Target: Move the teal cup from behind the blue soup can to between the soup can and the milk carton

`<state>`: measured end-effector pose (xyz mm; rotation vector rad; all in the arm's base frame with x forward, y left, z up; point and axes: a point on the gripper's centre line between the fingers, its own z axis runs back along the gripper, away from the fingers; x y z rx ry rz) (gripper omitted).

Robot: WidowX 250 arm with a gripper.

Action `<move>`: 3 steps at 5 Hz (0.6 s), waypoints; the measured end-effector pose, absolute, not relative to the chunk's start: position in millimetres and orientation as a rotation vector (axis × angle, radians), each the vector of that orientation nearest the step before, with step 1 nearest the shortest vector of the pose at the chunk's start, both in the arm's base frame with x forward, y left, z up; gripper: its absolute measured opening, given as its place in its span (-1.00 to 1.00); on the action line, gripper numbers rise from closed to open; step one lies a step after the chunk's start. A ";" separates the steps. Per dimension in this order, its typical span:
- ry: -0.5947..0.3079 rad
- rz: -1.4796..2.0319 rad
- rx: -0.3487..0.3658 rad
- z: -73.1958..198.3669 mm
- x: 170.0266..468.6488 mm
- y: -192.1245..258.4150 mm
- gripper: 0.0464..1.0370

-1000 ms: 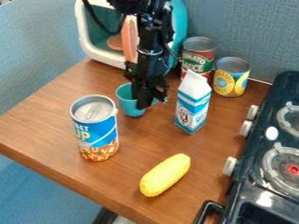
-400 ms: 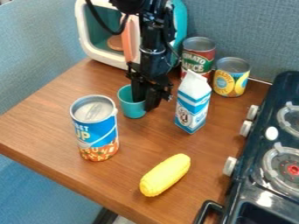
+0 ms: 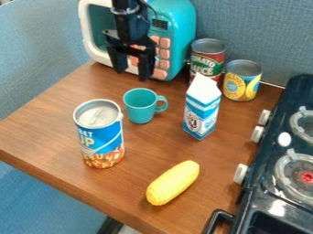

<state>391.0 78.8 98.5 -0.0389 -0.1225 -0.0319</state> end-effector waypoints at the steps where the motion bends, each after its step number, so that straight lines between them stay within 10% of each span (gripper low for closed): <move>1: -0.142 -0.031 0.027 120.4 380.4 89.5 0.94; 3: -0.076 -0.073 0.082 139.3 318.0 96.5 0.93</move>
